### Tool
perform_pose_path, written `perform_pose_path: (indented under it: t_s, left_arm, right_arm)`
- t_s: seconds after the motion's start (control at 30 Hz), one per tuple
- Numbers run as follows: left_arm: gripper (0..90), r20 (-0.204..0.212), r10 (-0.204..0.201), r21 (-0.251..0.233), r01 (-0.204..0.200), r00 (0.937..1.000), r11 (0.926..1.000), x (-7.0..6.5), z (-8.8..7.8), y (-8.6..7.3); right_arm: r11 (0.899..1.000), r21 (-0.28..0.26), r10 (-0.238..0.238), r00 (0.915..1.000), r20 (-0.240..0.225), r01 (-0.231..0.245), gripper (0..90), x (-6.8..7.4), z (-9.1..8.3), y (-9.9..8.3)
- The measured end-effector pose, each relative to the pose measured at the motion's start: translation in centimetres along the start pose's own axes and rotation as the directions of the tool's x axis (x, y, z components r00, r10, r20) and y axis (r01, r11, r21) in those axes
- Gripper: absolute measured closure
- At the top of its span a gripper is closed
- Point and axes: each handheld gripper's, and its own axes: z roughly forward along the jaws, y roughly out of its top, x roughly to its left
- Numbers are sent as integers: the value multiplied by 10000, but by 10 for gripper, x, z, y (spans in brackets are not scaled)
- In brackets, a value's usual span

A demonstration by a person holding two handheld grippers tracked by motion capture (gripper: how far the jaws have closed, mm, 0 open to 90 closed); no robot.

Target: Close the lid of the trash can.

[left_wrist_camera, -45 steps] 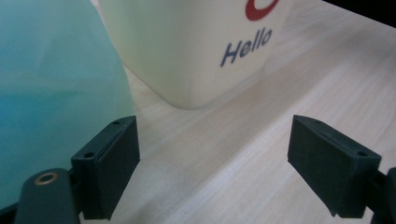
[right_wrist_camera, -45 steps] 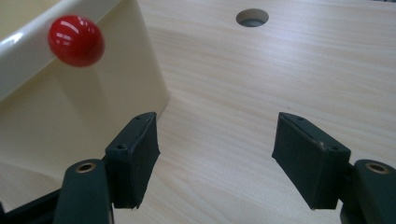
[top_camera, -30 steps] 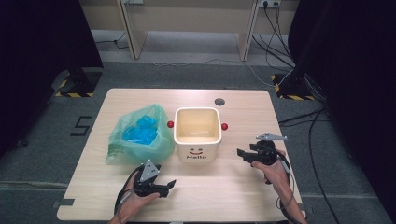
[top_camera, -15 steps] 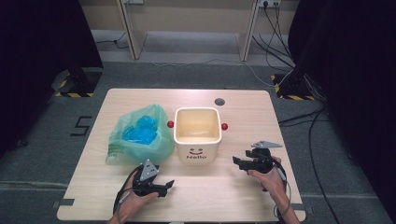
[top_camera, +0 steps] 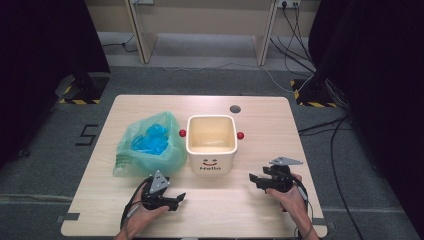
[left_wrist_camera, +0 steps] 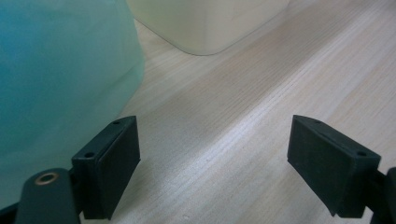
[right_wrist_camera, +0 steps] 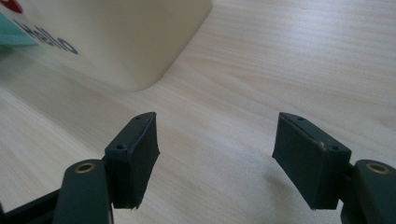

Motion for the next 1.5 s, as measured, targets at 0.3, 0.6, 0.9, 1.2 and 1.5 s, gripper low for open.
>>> perform_pose_path:
  t_s: [0.3, 0.6, 0.9, 1.2, 1.5]
  left_arm:
    - [160, -4, -64, 56, 64, 10000, 10000, 3, 0, 0]
    - [158, -70, -87, 108, 87, 9999, 9999, 6, -3, -2]
    - [151, -66, 43, 604, -39, 10000, 9982, 8, -1, -6]
    - [143, -9, -38, 607, 38, 10000, 9981, 9, 1, -7]
    - [135, 10, 6, 620, -6, 10000, 9981, 9, 1, -7]
  right_arm:
    - [9999, 32, -112, 9999, -27, 112, 248, 5, -2, -6]
    - [9999, 81, -119, 9999, 49, 119, 175, 12, -5, -11]
    - [9994, 267, -219, 9997, 71, 217, 173, 17, -11, -21]
    - [9996, 275, -124, 9998, 143, 120, 175, 18, -21, -32]
    - [9994, 334, -116, 9996, 252, 108, 174, 21, -27, -38]
